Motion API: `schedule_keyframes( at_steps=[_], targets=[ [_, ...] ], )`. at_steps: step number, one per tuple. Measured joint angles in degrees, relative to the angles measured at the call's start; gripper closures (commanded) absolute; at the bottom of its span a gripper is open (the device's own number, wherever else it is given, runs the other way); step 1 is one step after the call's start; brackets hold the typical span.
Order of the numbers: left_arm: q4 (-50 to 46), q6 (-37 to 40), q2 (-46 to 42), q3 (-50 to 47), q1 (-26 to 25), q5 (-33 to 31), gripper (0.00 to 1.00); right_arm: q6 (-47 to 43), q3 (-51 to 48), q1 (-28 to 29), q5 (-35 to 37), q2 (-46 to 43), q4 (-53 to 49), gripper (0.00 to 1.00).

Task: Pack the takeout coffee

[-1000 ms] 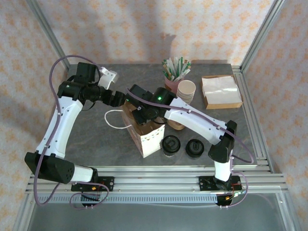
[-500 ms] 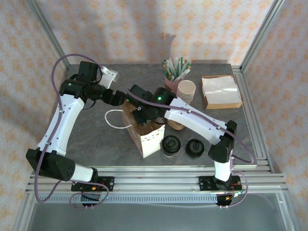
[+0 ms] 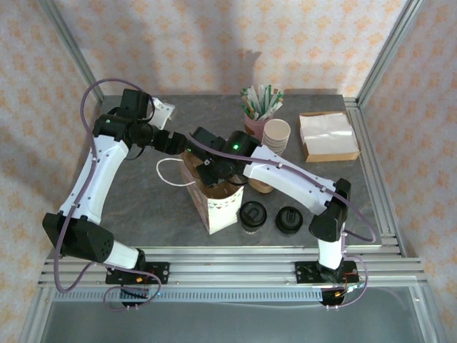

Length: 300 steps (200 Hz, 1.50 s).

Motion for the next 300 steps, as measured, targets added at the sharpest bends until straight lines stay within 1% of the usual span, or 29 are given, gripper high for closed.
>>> schedule_keyframes(
  at_steps=[132,165,211,265,300],
  targets=[
    [3.1,-4.5,-0.6,-0.1,0.0,0.5,0.11,0.0,-2.1,0.0,-1.3,-1.6,0.9,0.68],
    [4.8,-6.3,-2.8,-0.1,0.0,1.8,0.09,0.0,-2.1,0.0,-1.5,-1.6,0.8,0.68],
    [8.6,-10.9,-7.0,-0.1,0.0,3.7,0.08,0.0,-2.1,0.0,-1.5,-1.3,0.8,0.68],
    [9.4,-16.8,-6.9,-0.1,0.0,0.8,0.09,-0.1,-2.1,0.0,-1.5,1.5,0.8,0.7],
    [9.4,-19.5,-5.3,0.0,0.0,-1.3,0.09,-0.1,-2.1,0.0,-1.5,2.2,0.8,0.7]
  ],
)
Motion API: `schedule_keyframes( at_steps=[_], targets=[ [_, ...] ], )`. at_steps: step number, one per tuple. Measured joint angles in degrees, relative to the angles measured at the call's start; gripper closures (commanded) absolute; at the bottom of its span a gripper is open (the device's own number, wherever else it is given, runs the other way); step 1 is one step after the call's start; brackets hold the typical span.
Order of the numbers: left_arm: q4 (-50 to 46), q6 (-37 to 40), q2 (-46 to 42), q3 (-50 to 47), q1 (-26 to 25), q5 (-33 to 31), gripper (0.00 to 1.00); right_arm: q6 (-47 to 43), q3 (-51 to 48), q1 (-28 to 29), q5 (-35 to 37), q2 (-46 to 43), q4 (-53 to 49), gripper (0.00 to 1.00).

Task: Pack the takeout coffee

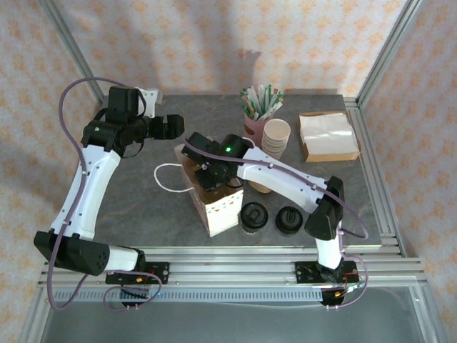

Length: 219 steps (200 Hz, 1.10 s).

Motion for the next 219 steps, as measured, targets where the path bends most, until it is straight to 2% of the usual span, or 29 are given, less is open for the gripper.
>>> schedule_keyframes(
  at_steps=[92,219],
  targets=[
    [1.6,-1.8,0.4,-2.7,0.0,-3.0,0.09,-0.2,1.5,-0.3,0.1,2.3,-1.6,0.7],
    [2.6,-4.0,0.4,-7.7,0.0,-3.4,0.11,-0.1,15.0,-0.1,3.3,7.6,-9.9,0.72]
  ],
)
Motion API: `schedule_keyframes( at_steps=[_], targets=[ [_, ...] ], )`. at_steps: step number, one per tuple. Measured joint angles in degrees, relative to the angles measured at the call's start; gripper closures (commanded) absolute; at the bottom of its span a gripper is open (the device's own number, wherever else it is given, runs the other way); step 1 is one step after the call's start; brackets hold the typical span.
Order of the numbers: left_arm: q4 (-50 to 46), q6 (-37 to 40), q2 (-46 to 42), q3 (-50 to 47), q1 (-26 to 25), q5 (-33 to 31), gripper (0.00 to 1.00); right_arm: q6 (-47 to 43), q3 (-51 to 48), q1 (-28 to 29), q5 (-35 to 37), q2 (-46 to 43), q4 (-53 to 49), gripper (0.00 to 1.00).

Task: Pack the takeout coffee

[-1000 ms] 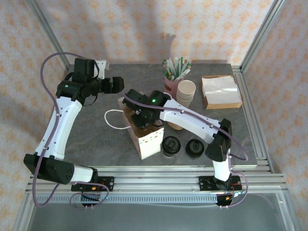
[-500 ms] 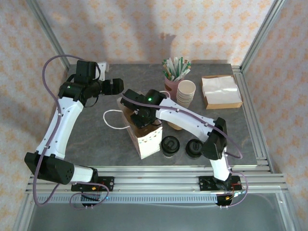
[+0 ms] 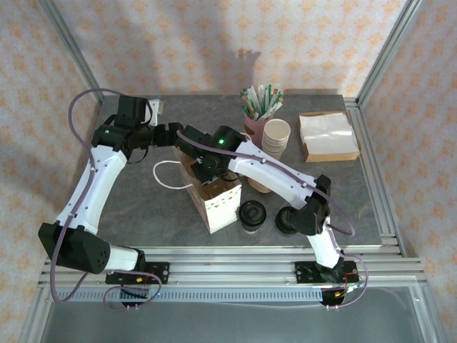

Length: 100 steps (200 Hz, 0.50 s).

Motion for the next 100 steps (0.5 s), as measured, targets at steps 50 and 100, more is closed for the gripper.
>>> schedule_keyframes(
  at_steps=[50,100],
  targets=[
    [0.2,-0.8,-0.1,-1.4,0.0,0.0,0.11,0.2,1.2,0.4,0.0,1.2,-1.6,0.73],
    [0.4,-0.8,-0.4,-2.2,0.0,0.0,0.11,0.4,2.8,0.9,-0.1,2.6,-2.4,0.73]
  ],
)
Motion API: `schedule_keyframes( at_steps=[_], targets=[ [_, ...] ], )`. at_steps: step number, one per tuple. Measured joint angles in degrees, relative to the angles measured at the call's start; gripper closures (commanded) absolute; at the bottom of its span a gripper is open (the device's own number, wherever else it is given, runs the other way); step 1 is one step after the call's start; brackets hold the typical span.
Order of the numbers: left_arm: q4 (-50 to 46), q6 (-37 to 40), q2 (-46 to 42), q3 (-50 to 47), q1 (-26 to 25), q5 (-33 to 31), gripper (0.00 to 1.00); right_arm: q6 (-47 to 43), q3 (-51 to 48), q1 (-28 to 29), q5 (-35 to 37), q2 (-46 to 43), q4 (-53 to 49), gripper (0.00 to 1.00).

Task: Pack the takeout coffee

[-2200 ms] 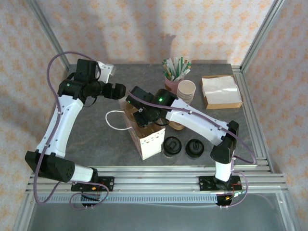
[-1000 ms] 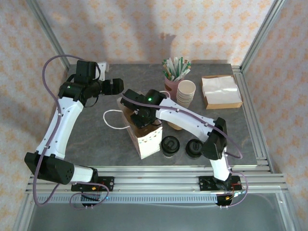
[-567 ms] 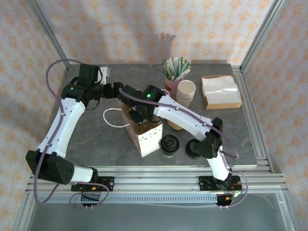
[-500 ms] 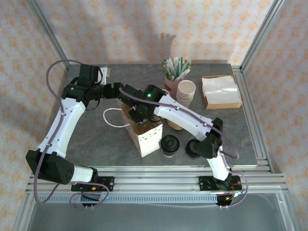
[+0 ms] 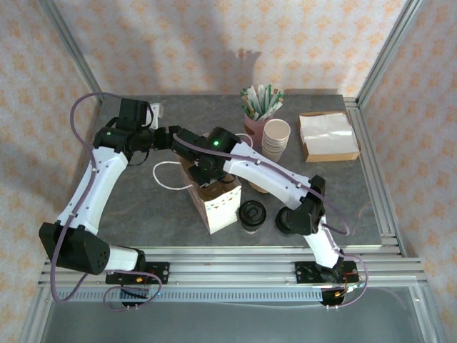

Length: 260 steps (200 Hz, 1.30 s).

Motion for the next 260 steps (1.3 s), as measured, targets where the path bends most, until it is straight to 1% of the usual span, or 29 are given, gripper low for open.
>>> schedule_keyframes(
  at_steps=[50,99,194,260],
  targets=[
    [0.0,-0.2,-0.3,0.0,0.0,0.0,0.11,0.0,-0.3,0.0,-0.4,0.5,0.4,0.73],
    [0.0,-0.4,-0.3,-0.3,0.0,-0.2,0.11,0.0,-3.8,0.0,-0.7,0.5,2.0,0.73],
    [1.2,-1.2,-2.6,-0.9,0.0,-4.3,0.11,0.4,-10.7,-0.4,-1.1,0.5,6.0,0.73],
    [3.3,-1.6,-4.4,-2.5,0.0,-7.4,0.1,0.4,-16.0,-1.6,-3.3,0.5,9.7,0.73]
  ],
)
